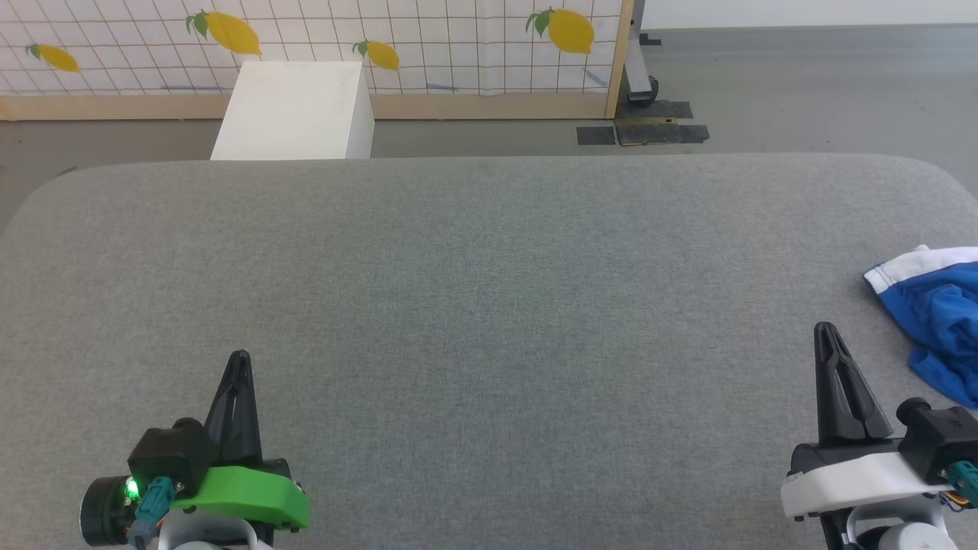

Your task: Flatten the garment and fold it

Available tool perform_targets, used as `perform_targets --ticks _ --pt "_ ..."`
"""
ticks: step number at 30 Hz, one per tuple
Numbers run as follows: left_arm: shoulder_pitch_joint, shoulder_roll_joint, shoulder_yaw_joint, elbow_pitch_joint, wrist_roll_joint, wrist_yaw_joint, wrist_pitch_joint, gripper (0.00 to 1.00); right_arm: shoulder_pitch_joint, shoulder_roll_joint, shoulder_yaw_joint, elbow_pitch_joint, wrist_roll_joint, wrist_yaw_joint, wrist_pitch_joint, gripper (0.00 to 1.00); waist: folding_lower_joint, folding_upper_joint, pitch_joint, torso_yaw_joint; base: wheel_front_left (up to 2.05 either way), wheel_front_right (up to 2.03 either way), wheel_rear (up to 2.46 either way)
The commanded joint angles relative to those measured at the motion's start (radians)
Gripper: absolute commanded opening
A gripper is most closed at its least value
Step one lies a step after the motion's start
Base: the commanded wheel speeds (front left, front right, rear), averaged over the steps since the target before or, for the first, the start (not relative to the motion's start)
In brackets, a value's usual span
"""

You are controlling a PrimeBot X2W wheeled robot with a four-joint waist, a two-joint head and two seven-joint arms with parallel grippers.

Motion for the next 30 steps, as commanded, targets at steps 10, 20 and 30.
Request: perform_targets --ticks 10,20,30 --pt "0.0 -0.001 -0.009 -0.009 0.01 0.009 0.023 0.0 -0.002 0.0 0.01 -0.006 -0.01 0.0 0.025 0.0 0.0001 0.0 -0.004 0.001 0.0 0.0 0.0" --pt "0.0 -0.001 -0.017 -0.016 0.017 0.015 0.044 0.0 -0.003 0.0 0.018 -0.01 -0.018 0.0 0.046 0.0 0.0001 0.0 -0.008 0.002 0.0 0.0 0.0" --pt "0.0 -0.001 -0.025 -0.022 0.024 0.022 0.064 0.0 -0.004 0.001 0.026 -0.015 -0.026 0.0 0.066 0.0 0.0001 0.0 -0.013 0.002 0.0 0.0 0.0"
